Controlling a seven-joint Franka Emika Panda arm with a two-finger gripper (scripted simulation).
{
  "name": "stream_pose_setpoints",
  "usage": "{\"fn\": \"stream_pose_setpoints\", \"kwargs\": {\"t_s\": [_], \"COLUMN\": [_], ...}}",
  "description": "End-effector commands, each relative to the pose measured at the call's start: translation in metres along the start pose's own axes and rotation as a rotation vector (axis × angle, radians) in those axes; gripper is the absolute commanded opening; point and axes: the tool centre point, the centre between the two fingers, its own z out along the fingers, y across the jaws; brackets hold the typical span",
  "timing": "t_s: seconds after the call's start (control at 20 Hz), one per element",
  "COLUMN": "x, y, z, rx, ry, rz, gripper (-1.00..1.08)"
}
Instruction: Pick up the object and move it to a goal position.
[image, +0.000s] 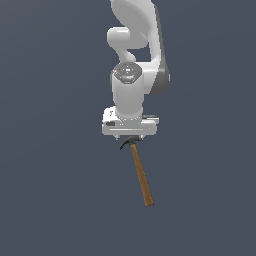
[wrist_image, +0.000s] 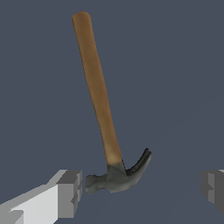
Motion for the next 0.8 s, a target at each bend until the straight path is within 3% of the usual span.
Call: {"fn": "stream_pose_setpoints", "kwargs": {"t_s": [0.0, 0.75], "x": [0.0000, 0.0094], "y": [0.0000, -0.0024], "z": [0.0000, -0.0026], "rx": [0.000, -0.025], "ry": [0.000, 0.013], "rz": [0.000, -0.008], "gripper": [1.00, 1.00]}}
